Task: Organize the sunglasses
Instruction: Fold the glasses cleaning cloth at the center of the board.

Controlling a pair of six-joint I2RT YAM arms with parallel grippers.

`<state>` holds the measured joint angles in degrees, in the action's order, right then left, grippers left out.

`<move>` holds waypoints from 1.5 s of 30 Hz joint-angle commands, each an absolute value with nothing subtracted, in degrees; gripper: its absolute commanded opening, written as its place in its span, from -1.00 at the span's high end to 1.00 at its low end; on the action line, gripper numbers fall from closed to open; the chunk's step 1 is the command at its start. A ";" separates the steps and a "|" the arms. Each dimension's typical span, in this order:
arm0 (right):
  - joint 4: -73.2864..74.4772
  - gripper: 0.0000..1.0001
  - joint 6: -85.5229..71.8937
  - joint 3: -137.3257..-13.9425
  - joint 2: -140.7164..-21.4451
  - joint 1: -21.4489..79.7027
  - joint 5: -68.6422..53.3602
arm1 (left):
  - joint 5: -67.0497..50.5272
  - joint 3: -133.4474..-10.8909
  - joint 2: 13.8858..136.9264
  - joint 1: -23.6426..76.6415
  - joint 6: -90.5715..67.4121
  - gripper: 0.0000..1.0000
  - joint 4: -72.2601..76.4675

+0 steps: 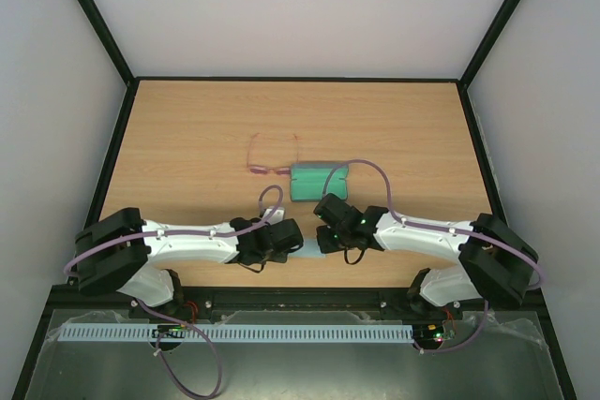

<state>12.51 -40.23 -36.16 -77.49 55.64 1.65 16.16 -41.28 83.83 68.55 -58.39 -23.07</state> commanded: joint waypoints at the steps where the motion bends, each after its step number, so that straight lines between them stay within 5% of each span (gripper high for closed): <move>1: 14.26 0.63 -40.22 -37.56 -77.66 56.03 2.39 | 17.76 -41.27 83.68 68.29 -58.77 0.58 -25.43; 10: 18.56 0.04 -39.15 -39.21 -73.26 55.99 4.60 | 23.28 -49.95 84.10 67.83 -58.27 0.04 -38.44; 12: 20.58 -0.13 -38.79 -39.51 -71.25 56.06 5.88 | 26.68 -55.38 85.48 67.32 -57.39 -0.35 -44.52; 13: 21.63 -0.21 -38.53 -39.72 -70.33 55.94 6.31 | 28.68 -58.24 86.51 67.02 -56.85 -0.86 -47.30; 14: 22.81 -0.28 -38.28 -40.04 -69.60 55.87 6.67 | 30.80 -61.20 87.66 66.63 -56.47 -0.97 -50.50; 20: 27.33 -0.82 -37.91 -41.24 -66.76 55.65 6.39 | 40.99 -76.31 95.35 64.58 -56.02 -0.98 -66.53; 24: 28.44 -0.93 -38.72 -42.57 -67.82 55.60 4.84 | 44.43 -78.77 98.38 64.61 -58.37 -0.98 -72.58; 39: 28.05 -0.94 -42.79 -42.47 -69.79 55.62 4.39 | 46.01 -72.15 97.49 66.09 -63.08 -0.98 -72.24; 45: 26.57 -0.83 -45.98 -40.55 -70.42 55.71 3.60 | 26.74 -56.44 76.81 59.95 -51.01 -0.98 -44.78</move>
